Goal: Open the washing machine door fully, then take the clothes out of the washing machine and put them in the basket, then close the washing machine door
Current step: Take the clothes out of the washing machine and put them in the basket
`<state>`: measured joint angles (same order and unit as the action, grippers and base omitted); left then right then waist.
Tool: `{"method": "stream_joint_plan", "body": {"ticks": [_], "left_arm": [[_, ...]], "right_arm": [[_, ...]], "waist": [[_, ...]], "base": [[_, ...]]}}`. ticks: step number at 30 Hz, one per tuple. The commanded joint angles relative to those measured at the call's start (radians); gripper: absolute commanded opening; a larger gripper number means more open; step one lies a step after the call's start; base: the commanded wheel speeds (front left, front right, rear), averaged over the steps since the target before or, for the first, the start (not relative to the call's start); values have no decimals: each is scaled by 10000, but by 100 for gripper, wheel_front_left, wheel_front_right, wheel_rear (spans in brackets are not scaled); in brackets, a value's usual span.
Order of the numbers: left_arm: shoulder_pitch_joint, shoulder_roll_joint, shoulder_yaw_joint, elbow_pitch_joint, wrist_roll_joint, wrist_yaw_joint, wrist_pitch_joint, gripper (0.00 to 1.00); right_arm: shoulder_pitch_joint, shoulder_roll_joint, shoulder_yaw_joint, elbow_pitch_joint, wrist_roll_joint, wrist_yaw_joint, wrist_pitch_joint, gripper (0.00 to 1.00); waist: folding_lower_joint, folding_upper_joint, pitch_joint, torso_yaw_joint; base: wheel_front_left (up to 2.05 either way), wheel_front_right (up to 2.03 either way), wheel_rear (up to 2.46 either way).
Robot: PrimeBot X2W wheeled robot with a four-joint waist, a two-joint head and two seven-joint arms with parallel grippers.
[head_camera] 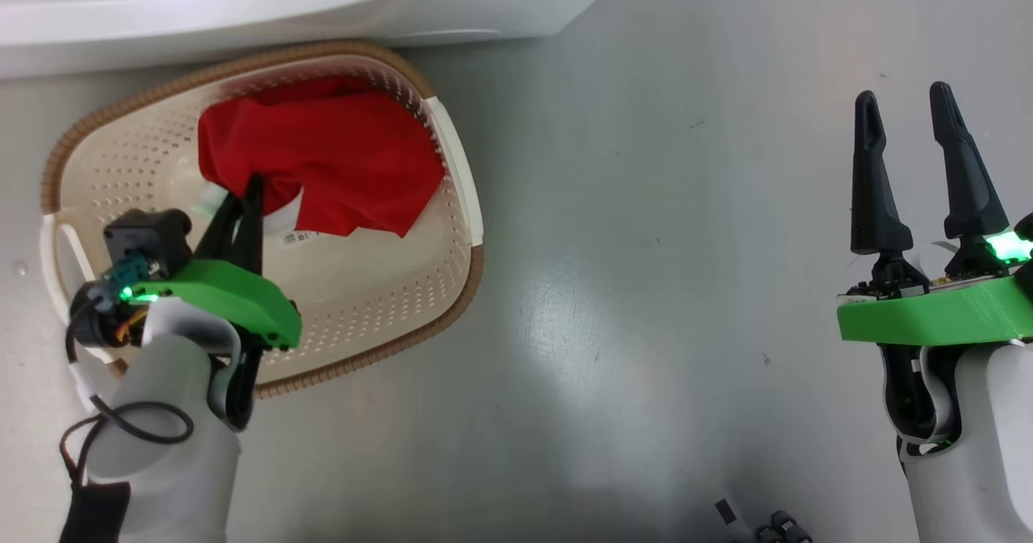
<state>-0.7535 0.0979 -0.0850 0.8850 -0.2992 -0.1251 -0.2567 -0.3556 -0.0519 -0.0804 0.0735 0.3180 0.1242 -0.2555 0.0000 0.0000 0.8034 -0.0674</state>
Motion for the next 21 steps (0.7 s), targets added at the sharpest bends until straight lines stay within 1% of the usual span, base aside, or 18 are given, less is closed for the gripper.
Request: {"method": "stream_joint_plan", "body": {"ticks": [1,4,5,6,7,8,9,10,11,12,13,21], "left_arm": [[110,367,213,36,91,-55,-51,0],[8,359,162,179,102,-55,-51,0],[-41,359,148,234,95,-55,-51,9],[-90,363,138,285,86,-55,-51,16],[-132,368,134,330,74,-55,-51,36],[-167,377,139,363,65,-55,-51,48],[-193,384,144,383,68,-55,-51,62],[-210,389,146,399,76,-55,-51,70],[-223,392,146,416,81,-55,-51,81],[-238,392,150,432,81,-56,-51,89],[-248,389,156,444,78,-56,-51,100],[-137,318,244,432,44,-56,-51,100]], "right_arm": [[101,16,193,-263,48,65,-63,100],[93,16,182,-278,33,65,-63,100],[86,16,178,-281,24,65,-63,100],[76,16,172,-283,18,65,-63,100],[64,16,169,-281,13,65,-63,100],[50,16,168,-274,8,65,-63,100],[37,16,168,-265,3,65,-63,100],[24,16,171,-255,-1,65,-63,100],[12,16,175,-244,-4,65,-63,100],[4,16,176,-235,-6,65,-63,100],[-2,16,176,-225,-9,65,-63,100],[7,16,189,-121,-22,65,-63,100]], "waist": [[0,0,112,20],[0,0,147,36],[0,0,162,45],[0,0,175,53],[0,0,183,58],[0,0,185,63],[0,0,184,67],[0,0,180,68],[0,0,172,68],[0,0,161,72],[0,0,146,79],[0,0,-165,137]], "base": [[0,0,0],[0,0,0],[0,0,0],[0,0,0],[0,0,0],[0,0,0],[0,0,0],[0,0,0],[0,0,0],[0,0,0],[0,0,0],[0,0,0]]}}
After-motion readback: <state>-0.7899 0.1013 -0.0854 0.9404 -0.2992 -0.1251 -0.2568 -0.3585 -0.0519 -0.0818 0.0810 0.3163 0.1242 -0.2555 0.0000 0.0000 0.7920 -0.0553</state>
